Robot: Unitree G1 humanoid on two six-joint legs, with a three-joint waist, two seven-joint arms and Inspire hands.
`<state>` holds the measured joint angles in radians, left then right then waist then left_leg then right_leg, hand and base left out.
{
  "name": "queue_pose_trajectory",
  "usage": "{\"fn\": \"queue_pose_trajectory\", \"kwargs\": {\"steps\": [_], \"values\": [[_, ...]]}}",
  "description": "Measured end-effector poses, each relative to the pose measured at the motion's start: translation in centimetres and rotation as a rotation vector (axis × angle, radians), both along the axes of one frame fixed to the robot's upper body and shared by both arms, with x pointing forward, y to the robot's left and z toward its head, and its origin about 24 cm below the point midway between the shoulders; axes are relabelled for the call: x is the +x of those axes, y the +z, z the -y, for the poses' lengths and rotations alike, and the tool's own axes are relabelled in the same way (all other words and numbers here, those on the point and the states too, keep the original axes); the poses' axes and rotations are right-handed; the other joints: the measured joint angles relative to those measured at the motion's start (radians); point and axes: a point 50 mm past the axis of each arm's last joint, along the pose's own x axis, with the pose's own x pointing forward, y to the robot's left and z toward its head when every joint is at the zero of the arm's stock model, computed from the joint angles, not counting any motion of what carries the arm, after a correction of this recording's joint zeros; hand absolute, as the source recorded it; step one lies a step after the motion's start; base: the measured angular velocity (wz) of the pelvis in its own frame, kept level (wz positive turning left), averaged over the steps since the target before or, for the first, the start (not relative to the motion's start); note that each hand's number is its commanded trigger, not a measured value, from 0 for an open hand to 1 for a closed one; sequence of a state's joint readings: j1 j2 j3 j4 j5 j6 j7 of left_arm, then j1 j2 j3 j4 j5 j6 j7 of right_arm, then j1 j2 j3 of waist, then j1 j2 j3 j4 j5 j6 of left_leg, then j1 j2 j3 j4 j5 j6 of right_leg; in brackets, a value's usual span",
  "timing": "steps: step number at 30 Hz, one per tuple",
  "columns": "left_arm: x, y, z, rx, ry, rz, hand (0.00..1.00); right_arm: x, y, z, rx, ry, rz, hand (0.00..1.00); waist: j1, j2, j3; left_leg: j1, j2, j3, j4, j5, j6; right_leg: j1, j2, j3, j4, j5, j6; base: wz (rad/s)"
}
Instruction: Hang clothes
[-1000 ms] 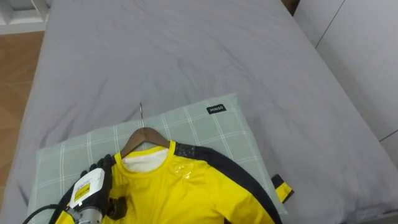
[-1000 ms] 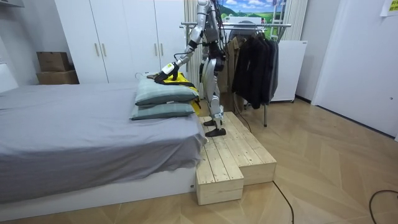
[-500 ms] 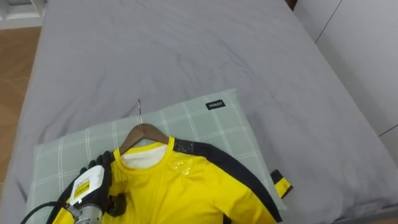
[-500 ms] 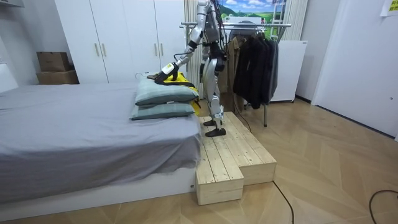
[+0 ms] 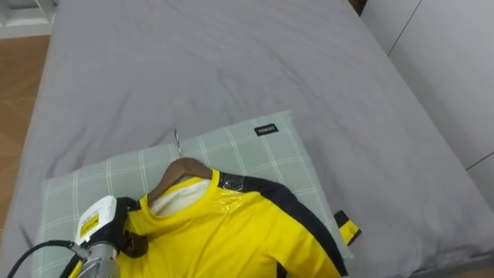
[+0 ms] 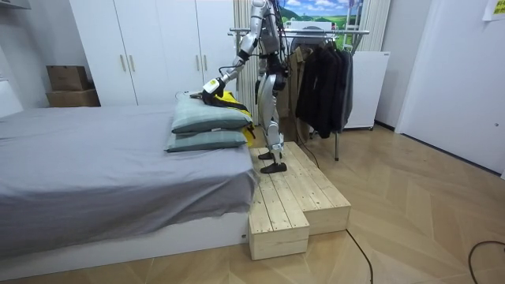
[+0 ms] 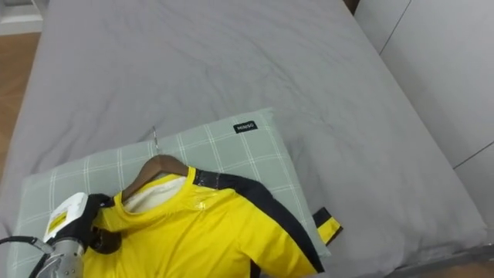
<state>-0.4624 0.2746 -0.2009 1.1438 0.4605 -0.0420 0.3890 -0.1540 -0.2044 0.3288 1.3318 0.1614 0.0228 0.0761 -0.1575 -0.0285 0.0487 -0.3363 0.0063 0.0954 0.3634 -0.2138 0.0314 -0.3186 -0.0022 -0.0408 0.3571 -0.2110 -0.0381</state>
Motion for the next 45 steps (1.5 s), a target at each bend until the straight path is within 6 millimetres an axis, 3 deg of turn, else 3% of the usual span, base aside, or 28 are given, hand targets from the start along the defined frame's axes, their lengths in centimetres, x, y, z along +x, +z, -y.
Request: {"fn": "queue_pose_trajectory", "kwargs": {"steps": [14,17,18,19,28,32,39,45], "values": [[-0.5,-0.7,0.1,-0.010,-0.010,-0.050,1.00,0.0,0.0,-0.1,0.015,0.006,0.004,0.00,0.001,0.001,-0.0013,0.047,0.003,0.001,-0.004,0.002,-0.002,0.051,0.006,0.006,-0.016,0.006,0.001,0.00],[-0.5,-0.7,0.1,-0.010,-0.011,-0.051,1.00,-0.2,-0.1,-0.1,0.017,0.000,0.000,0.00,0.001,0.006,-0.0082,0.068,0.003,0.002,-0.013,0.002,-0.002,0.076,0.007,0.008,-0.036,0.012,0.005,-0.01],[-0.5,-0.7,0.2,-0.010,-0.012,-0.052,1.00,-0.3,-0.1,0.0,0.016,-0.001,-0.001,0.00,0.001,0.009,-0.0166,0.070,0.002,0.003,-0.019,0.005,0.000,0.077,0.006,0.009,-0.041,0.014,0.006,-0.03],[-0.5,-0.7,0.2,-0.010,-0.012,-0.051,1.00,-0.3,-0.1,0.0,0.016,-0.001,-0.002,0.00,0.001,0.012,-0.0198,0.071,0.002,0.004,-0.021,0.010,0.000,0.083,0.006,0.009,-0.051,0.023,0.006,0.00],[-1.1,-1.1,0.0,-0.008,-0.010,-0.057,1.00,-2.1,-0.5,0.2,0.041,-0.047,-0.023,0.00,0.004,0.018,-0.0299,0.158,0.001,0.004,-0.063,0.013,0.002,0.180,0.008,0.004,-0.108,0.037,0.010,0.01],[-1.7,-1.4,0.2,-0.018,-0.018,-0.049,1.00,-3.4,-0.6,0.9,0.028,-0.100,-0.020,0.00,0.017,0.023,-0.0432,0.207,0.000,0.014,-0.087,0.013,0.002,0.221,0.007,0.010,-0.122,0.038,0.011,-0.06],[-3.0,-1.6,-0.2,-0.017,-0.020,-0.012,1.00,-5.5,-0.2,3.4,-0.073,-0.212,-0.005,0.00,0.010,0.022,-0.0500,0.286,-0.007,0.008,-0.109,0.013,0.002,0.309,0.005,0.011,-0.156,0.034,0.016,0.02],[-4.0,-1.3,-0.7,-0.018,-0.014,0.038,1.00,-6.7,0.7,6.1,-0.272,-0.088,-0.015,0.00,0.024,0.010,-0.0522,0.310,-0.008,0.009,-0.111,0.013,0.002,0.328,0.004,0.015,-0.154,0.032,0.017,0.00]]}}
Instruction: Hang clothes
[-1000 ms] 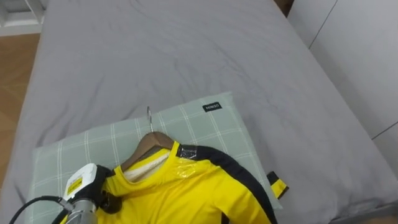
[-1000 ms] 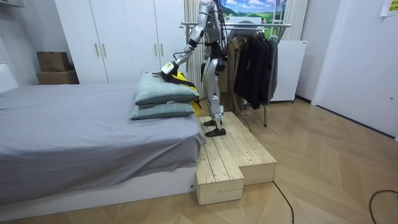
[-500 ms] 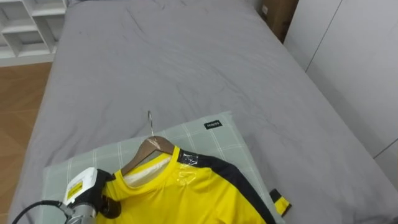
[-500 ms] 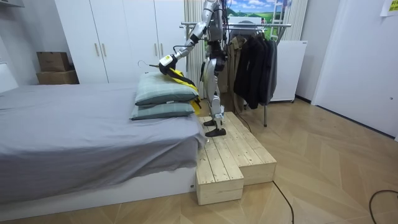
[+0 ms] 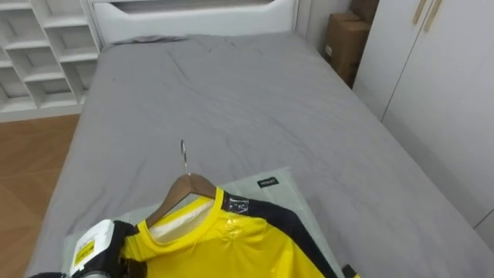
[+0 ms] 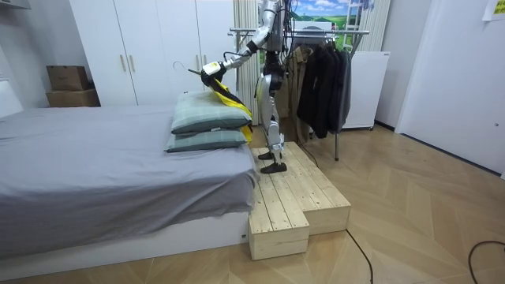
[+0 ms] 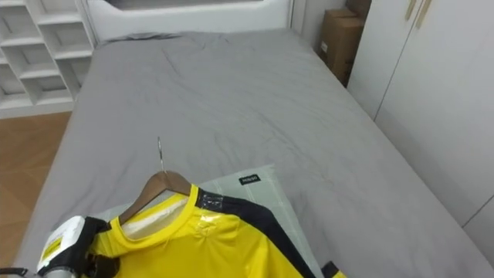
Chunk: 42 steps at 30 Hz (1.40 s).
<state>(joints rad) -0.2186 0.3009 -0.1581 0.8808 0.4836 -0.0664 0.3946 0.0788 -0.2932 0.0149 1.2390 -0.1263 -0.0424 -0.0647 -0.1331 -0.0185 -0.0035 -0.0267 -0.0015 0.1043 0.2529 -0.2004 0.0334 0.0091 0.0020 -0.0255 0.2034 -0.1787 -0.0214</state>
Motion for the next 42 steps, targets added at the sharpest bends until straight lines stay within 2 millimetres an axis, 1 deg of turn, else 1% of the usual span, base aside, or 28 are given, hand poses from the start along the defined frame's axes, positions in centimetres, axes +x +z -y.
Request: {"fn": "queue_pose_trajectory", "kwargs": {"steps": [2,3,4,5,6,7,8,10,13,16,17,19,20,22,23,25,28,30,32,33,34,39,40,42], "values": [[0.1,0.3,-0.2,0.011,0.004,0.017,1.00,0.7,0.5,0.6,-0.054,0.048,0.019,0.00,0.000,-0.006,0.0005,0.009,0.000,0.000,-0.002,0.000,0.000,0.007,0.001,0.000,0.000,0.000,0.000,0.00],[0.2,0.5,-0.2,0.014,0.003,0.031,1.00,1.4,0.8,0.9,-0.083,0.056,0.052,0.00,0.001,-0.013,-0.0007,0.020,0.000,0.000,-0.009,0.000,0.000,0.013,0.001,0.000,-0.001,0.000,0.000,-0.04],[0.3,0.7,-0.3,0.019,0.001,0.050,1.00,2.3,1.2,1.1,-0.118,0.078,0.086,0.00,0.002,-0.021,-0.0035,0.029,0.000,0.000,-0.017,0.002,0.000,0.019,0.000,-0.001,-0.001,0.000,0.000,-0.05],[0.2,0.9,-0.4,0.023,0.000,0.061,1.00,2.8,1.4,1.2,-0.135,0.091,0.108,0.00,0.002,-0.026,-0.0012,0.035,0.000,0.001,-0.019,0.002,-0.001,0.025,0.000,-0.002,-0.001,0.000,0.000,0.00],[0.3,1.3,-0.6,0.030,-0.009,0.082,1.00,3.8,1.9,1.4,-0.170,0.113,0.148,0.00,0.000,-0.036,-0.0027,0.038,0.001,0.000,-0.019,0.002,-0.001,0.026,0.001,-0.003,-0.004,0.000,0.000,0.00],[0.4,2.1,-0.5,0.035,-0.026,0.120,1.00,5.0,2.7,1.8,-0.220,0.139,0.199,0.00,0.002,-0.041,-0.0022,0.036,0.001,0.000,-0.020,0.003,-0.002,0.028,0.002,-0.002,-0.004,0.001,0.000,0.00],[0.3,2.5,-0.6,0.039,-0.036,0.139,1.00,5.6,3.3,2.0,-0.250,0.158,0.230,0.00,0.002,-0.042,-0.0018,0.036,0.001,0.000,-0.022,0.004,-0.002,0.028,0.002,-0.002,-0.006,0.002,0.000,0.00],[0.3,3.4,-0.4,0.040,-0.061,0.185,1.00,7.7,5.3,2.9,-0.377,0.201,0.350,0.00,0.002,-0.041,-0.0016,0.047,-0.001,-0.001,-0.031,0.009,-0.001,0.042,0.002,-0.001,-0.021,0.009,0.000,0.02],[0.2,3.5,-0.3,0.036,-0.065,0.193,1.00,9.3,6.8,3.0,-0.459,0.253,0.434,0.00,0.003,-0.041,-0.0017,0.059,-0.002,-0.003,-0.035,0.009,-0.001,0.047,0.002,-0.003,-0.020,0.009,0.000,0.01],[-0.1,3.9,-0.1,0.036,-0.080,0.214,1.00,12.0,9.8,2.5,-0.561,0.342,0.586,0.00,0.006,-0.040,-0.0011,0.063,-0.002,-0.001,-0.047,0.011,-0.002,0.045,0.001,-0.003,-0.018,0.009,0.000,-0.02],[0.0,4.0,-0.1,0.039,-0.085,0.217,1.00,12.4,10.3,2.4,-0.581,0.359,0.612,0.00,0.005,-0.041,-0.0008,0.065,-0.002,-0.001,-0.047,0.011,-0.002,0.045,0.000,-0.003,-0.018,0.009,0.000,0.00],[0.1,4.3,0.1,0.046,-0.100,0.232,1.00,13.6,12.3,2.1,-0.662,0.429,0.688,0.00,0.004,-0.041,0.0005,0.071,-0.003,-0.001,-0.048,0.011,-0.002,0.058,-0.001,-0.003,-0.023,0.009,0.000,0.00],[0.1,4.5,0.2,0.050,-0.103,0.237,1.00,14.0,12.8,1.9,-0.682,0.451,0.710,0.00,0.003,-0.041,0.0009,0.071,-0.004,-0.001,-0.048,0.011,-0.002,0.058,-0.001,-0.002,-0.025,0.009,0.000,-0.04],[0.4,5.0,0.3,0.049,-0.110,0.265,1.00,15.3,15.0,1.0,-0.746,0.517,0.802,0.00,0.008,-0.042,0.0018,0.073,-0.004,0.000,-0.048,0.011,-0.002,0.061,-0.001,0.007,-0.034,0.009,0.000,-0.08],[0.4,5.1,0.3,0.047,-0.112,0.267,1.00,15.5,15.5,0.8,-0.761,0.532,0.823,0.00,0.009,-0.042,0.0018,0.075,-0.004,0.000,-0.048,0.011,-0.002,0.063,0.000,0.009,-0.033,0.009,0.000,-0.07],[0.4,5.0,0.5,0.038,-0.116,0.263,1.00,16.3,17.0,0.0,-0.820,0.587,0.885,0.00,0.028,-0.043,0.0053,0.083,-0.004,0.003,-0.049,0.010,-0.002,0.061,0.001,0.018,-0.033,0.009,0.000,-0.11],[0.5,4.9,0.5,0.027,-0.116,0.254,1.00,16.8,17.6,-0.4,-0.850,0.626,0.903,0.00,0.035,-0.048,0.0111,0.083,-0.004,0.000,-0.058,0.010,-0.002,0.058,0.002,0.015,-0.034,0.009,0.001,0.01],[0.5,4.9,0.4,0.024,-0.116,0.243,1.00,16.9,18.0,-0.6,-0.854,0.633,0.918,0.00,0.050,-0.047,0.0114,0.078,-0.004,0.000,-0.059,0.010,-0.002,0.056,0.001,0.015,-0.033,0.009,0.001,0.00],[0.5,5.0,0.4,0.029,-0.121,0.241,1.00,17.2,19.0,-1.0,-0.881,0.645,0.948,0.00,0.056,-0.046,0.0112,0.071,-0.004,0.001,-0.059,0.010,-0.002,0.047,0.001,0.015,-0.032,0.009,0.001,0.00],[0.6,5.1,0.5,0.033,-0.134,0.235,1.00,17.4,19.8,-1.4,-0.905,0.660,0.979,0.00,0.062,-0.045,0.0109,0.069,-0.004,0.000,-0.059,0.010,-0.002,0.048,0.001,0.014,-0.032,0.009,0.001,0.00],[0.7,5.2,0.7,0.038,-0.147,0.234,1.00,17.6,20.7,-1.8,-0.925,0.679,1.014,0.00,0.064,-0.044,0.0112,0.068,-0.005,-0.002,-0.057,0.010,-0.002,0.051,0.001,0.012,-0.033,0.009,0.001,0.05],[0.9,5.7,1.0,0.046,-0.170,0.241,1.00,19.0,22.7,-3.7,-0.955,0.773,1.109,0.00,0.061,-0.040,0.0122,0.075,-0.007,-0.012,-0.056,0.010,-0.002,0.062,-0.002,0.002,-0.032,0.009,0.001,0.06],[0.9,5.8,1.1,0.049,-0.174,0.244,1.00,19.5,23.2,-4.2,-0.954,0.798,1.123,0.00,0.071,-0.039,0.0128,0.074,-0.007,-0.009,-0.056,0.010,-0.002,0.060,-0.001,0.007,-0.032,0.009,0.001,-0.06],[1.0,5.9,1.2,0.047,-0.183,0.245,1.00,20.0,23.8,-4.9,-0.948,0.836,1.139,0.00,0.076,-0.038,0.0132,0.074,-0.006,-0.007,-0.056,0.010,-0.002,0.059,-0.001,0.007,-0.033,0.009,0.001,-0.04]]}}
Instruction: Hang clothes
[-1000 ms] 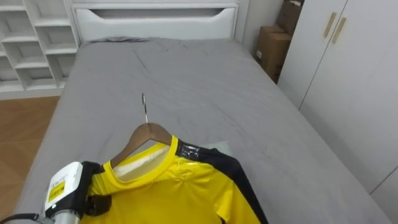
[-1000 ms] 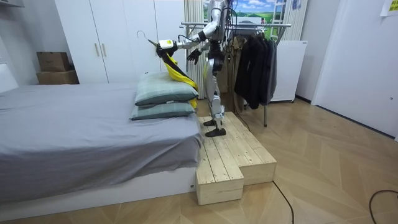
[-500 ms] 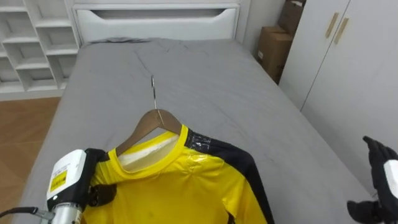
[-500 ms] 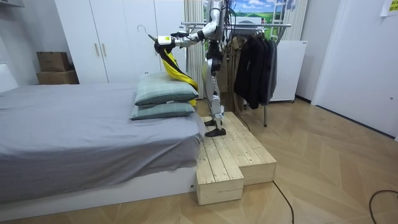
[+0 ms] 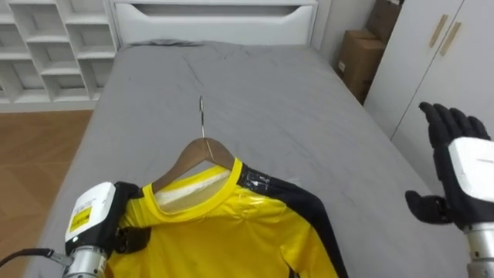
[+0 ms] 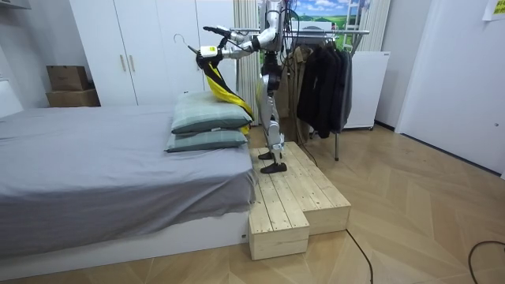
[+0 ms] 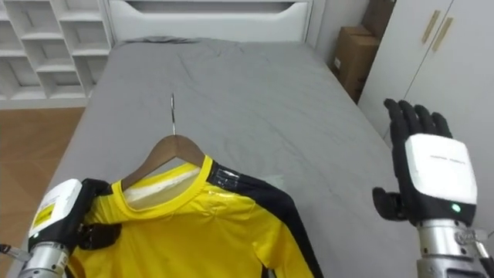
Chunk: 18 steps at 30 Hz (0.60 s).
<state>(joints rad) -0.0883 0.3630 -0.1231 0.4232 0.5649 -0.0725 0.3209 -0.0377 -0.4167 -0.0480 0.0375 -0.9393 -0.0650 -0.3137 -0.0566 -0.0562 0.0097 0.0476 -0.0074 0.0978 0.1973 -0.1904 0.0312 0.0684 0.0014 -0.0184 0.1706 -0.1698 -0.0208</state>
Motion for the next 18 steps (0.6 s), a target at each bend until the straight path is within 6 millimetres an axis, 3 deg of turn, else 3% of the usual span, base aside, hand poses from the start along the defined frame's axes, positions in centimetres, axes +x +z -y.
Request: {"fn": "queue_pose_trajectory", "kwargs": {"steps": [5,12,18], "values": [[0.1,0.3,0.2,0.006,-0.014,0.009,1.00,0.8,0.8,-0.6,0.117,0.061,0.000,0.00,0.011,0.002,0.0015,0.000,0.000,-0.011,0.000,0.000,0.000,0.004,-0.001,-0.015,0.000,0.000,0.000,0.07],[0.4,1.1,0.9,0.013,-0.047,0.048,1.00,1.2,-1.9,-1.9,0.234,0.125,-0.189,0.00,0.030,0.003,0.0032,0.001,-0.001,-0.022,-0.002,0.000,0.000,0.010,-0.001,-0.025,-0.001,0.000,0.000,0.04],[0.4,1.3,1.2,0.012,-0.060,0.055,1.00,1.4,-2.5,-2.4,0.226,0.155,-0.272,0.00,0.046,-0.001,0.0034,-0.003,0.000,-0.018,-0.001,0.000,0.000,0.005,-0.002,-0.031,0.000,0.000,0.000,-0.01]]}}
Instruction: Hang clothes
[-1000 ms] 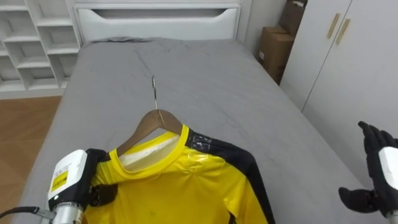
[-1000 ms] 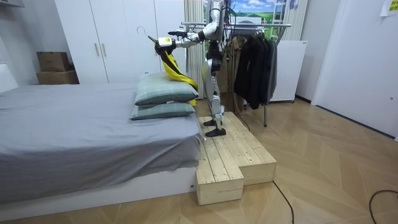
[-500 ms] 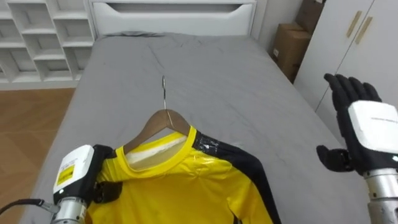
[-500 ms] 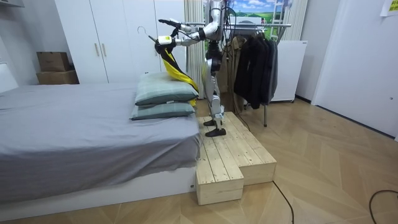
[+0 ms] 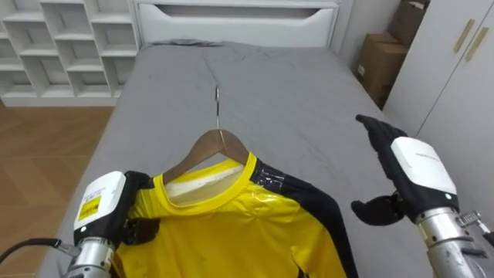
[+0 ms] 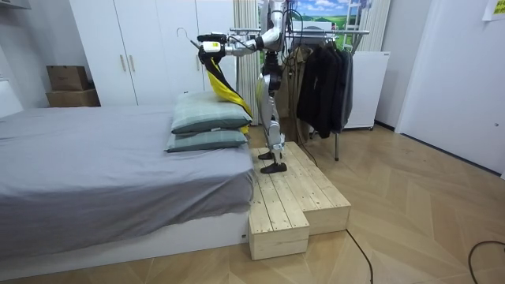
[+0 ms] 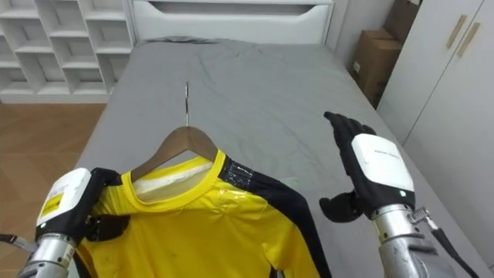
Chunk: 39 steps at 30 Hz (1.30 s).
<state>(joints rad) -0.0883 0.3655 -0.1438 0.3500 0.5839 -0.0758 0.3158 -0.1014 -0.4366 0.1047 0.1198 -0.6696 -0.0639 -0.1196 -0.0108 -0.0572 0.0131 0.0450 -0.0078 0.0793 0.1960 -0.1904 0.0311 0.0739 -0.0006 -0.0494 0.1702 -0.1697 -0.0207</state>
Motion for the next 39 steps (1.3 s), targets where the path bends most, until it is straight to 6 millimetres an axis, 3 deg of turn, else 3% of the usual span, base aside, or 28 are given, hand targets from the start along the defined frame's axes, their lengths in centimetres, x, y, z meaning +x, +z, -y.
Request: {"fn": "queue_pose_trajectory", "kwargs": {"steps": [5,13,23,29,34,39], "values": [[0.1,0.1,0.3,-0.008,-0.006,0.008,1.00,-0.1,-1.7,-0.5,-0.019,0.039,-0.126,0.00,0.019,-0.002,0.0006,0.000,-0.001,-0.002,0.002,0.000,0.000,0.000,-0.005,-0.040,0.000,0.000,0.000,-0.02],[0.1,0.2,0.4,-0.009,-0.017,-0.001,1.00,-0.4,-3.0,-1.0,-0.044,0.089,-0.256,0.00,0.031,-0.005,0.0022,0.001,-0.005,-0.003,0.002,0.000,0.001,0.005,-0.012,-0.056,-0.002,0.000,0.000,0.00],[0.1,0.2,0.7,0.017,-0.030,0.004,1.00,-0.4,-3.3,-1.2,-0.041,0.110,-0.307,0.00,0.040,-0.007,0.0034,0.001,-0.005,-0.025,0.002,0.000,0.001,0.012,-0.010,-0.067,-0.003,0.000,0.000,0.05],[0.2,0.2,1.6,0.032,-0.049,0.013,1.00,-0.2,-3.4,-2.4,0.004,0.132,-0.313,0.00,0.045,-0.016,0.0053,-0.003,-0.005,-0.028,0.005,0.000,0.001,0.011,-0.010,-0.069,-0.002,0.000,0.000,0.01],[0.4,1.2,2.7,0.022,-0.097,0.041,1.00,0.6,-2.0,-3.8,0.038,0.151,-0.253,0.00,0.046,-0.015,0.0047,-0.015,-0.006,-0.038,0.009,0.001,0.002,0.007,-0.013,-0.080,-0.003,0.000,0.000,0.07],[0.4,0.9,3.3,0.017,-0.094,0.024,1.00,1.0,-1.6,-4.3,0.056,0.152,-0.236,0.00,0.048,-0.014,0.0034,-0.015,-0.007,-0.057,0.010,0.002,0.002,0.012,-0.013,-0.091,-0.002,0.000,0.000,0.11]]}}
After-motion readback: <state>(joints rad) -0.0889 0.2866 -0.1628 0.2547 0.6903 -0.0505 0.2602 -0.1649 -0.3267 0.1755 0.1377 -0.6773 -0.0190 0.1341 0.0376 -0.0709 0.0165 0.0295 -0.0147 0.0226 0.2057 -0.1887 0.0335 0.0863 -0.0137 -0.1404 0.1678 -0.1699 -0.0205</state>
